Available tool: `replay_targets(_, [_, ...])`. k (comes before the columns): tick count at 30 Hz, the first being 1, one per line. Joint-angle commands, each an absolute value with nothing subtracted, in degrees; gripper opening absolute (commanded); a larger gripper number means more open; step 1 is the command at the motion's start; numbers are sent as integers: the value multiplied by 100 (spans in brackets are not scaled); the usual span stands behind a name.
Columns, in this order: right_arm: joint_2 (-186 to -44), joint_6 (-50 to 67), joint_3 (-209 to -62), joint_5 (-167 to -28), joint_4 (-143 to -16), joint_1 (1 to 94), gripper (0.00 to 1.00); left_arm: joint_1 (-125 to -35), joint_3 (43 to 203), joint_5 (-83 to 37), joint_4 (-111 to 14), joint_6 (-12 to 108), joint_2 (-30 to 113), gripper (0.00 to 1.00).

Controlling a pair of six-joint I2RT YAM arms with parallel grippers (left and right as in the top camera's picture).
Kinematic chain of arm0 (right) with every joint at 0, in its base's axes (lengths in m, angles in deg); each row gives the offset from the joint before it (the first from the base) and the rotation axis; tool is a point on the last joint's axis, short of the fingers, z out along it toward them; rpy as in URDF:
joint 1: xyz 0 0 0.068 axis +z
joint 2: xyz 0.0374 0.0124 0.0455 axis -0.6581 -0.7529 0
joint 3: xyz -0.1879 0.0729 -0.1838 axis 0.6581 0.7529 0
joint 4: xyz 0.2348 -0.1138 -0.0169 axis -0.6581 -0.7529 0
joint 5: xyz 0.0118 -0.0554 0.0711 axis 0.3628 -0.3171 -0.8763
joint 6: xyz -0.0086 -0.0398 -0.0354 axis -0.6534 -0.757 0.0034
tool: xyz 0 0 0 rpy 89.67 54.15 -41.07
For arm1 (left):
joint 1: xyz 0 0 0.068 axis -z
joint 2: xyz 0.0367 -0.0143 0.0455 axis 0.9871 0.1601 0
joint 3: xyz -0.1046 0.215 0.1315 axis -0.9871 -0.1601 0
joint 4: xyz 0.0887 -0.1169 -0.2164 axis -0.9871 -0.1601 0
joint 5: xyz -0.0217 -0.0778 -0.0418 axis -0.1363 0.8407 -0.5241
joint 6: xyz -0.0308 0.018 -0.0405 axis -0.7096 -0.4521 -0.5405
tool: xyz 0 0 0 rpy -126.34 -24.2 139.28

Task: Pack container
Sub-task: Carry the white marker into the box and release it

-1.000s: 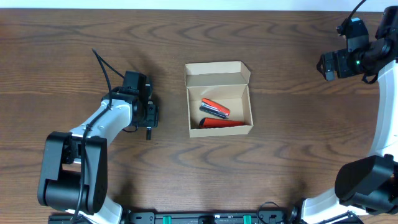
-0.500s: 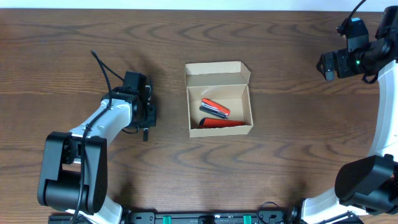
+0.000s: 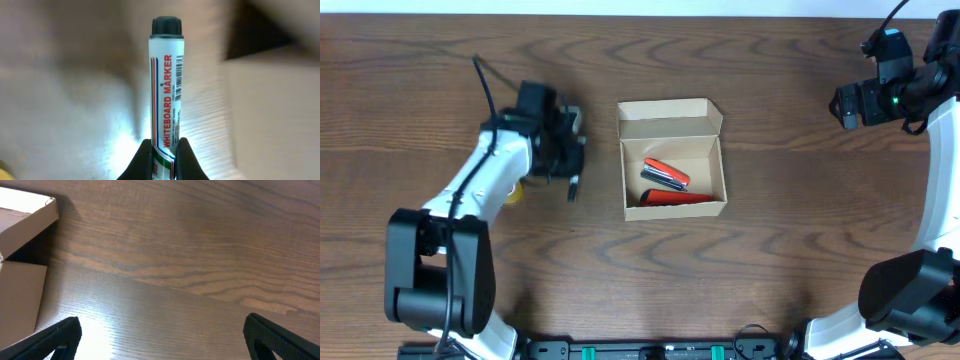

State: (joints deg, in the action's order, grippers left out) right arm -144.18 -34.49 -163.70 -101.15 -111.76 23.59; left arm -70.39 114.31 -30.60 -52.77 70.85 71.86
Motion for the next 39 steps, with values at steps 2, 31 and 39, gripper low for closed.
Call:
replay_targets(2, [-14364,-3429,-16322,-10102,-11178,2302,99,-6738,12341,-2806,-5644,8490,6743,6])
replay_targets(31, [-14364,-3429,-16322,-10099,-11161,2300,99,-4699,12736,-2498,-5989,12602,7346,6])
replay_targets(39, [-14364,-3427,-16322,-10106,-11167,2302,99,-4699,12736,-2502,-5788,12597,8242,6])
